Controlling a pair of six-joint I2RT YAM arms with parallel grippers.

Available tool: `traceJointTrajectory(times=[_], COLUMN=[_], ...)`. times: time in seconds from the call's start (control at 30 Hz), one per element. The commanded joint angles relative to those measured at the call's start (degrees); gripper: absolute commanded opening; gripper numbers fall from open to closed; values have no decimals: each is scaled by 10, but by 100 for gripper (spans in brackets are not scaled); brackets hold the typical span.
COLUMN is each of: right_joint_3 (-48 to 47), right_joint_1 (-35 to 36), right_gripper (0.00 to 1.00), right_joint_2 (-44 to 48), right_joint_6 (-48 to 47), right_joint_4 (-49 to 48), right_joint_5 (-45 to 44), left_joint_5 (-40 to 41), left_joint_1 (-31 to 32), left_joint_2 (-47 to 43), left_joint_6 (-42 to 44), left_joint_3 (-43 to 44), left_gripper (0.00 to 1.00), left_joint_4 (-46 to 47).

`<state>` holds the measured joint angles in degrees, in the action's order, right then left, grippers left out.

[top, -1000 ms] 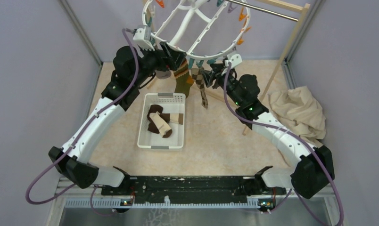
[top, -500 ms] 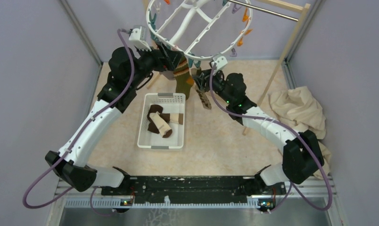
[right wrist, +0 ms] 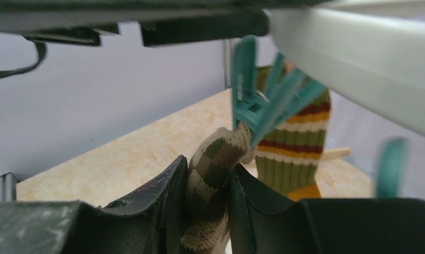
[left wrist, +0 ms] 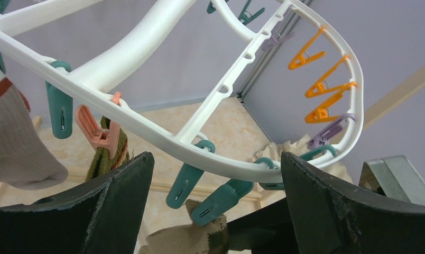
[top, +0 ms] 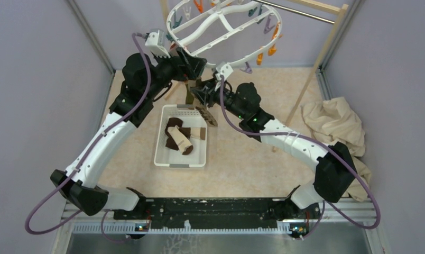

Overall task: Clip the socks to the hanger
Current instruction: Rotate the hanger at the hanger.

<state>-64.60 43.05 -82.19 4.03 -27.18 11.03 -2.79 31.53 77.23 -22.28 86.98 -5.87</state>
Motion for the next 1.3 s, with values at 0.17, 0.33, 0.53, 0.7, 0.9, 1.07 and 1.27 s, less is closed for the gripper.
traceJointTrajectory(times=[0.17, 0.33, 0.53, 0.7, 0.9, 1.07, 1.27], right_joint_3=[-114, -124, -103, -56, 15, 63, 94], right_joint_1=[56, 58, 59, 59, 59, 59, 58], right_gripper=[37, 44, 46, 48, 50, 51, 52], right_joint_2=[-95, -112, -103, -68, 21, 83, 146], right_joint_6=[-22, -21, -21, -9, -15, -25, -61], right_joint_4=[-21, -27, -44, -69, -70, -58, -17], right_joint_5=[0, 5, 8, 16, 11, 8, -23], left_joint_5=[31, 65, 82, 101, 111, 111, 106], left_joint_1=[6, 4, 4, 3, 3, 3, 2], left_joint_2=[-24, -15, 65, 127, 134, 129, 132], left_joint_6=[11, 22, 45, 56, 42, 39, 39], left_joint_3=[14, 26, 113, 175, 158, 155, 156], left_gripper=[97, 99, 99, 99, 99, 99, 99], left_joint_4=[-10, -17, -55, -99, -89, -85, -82])
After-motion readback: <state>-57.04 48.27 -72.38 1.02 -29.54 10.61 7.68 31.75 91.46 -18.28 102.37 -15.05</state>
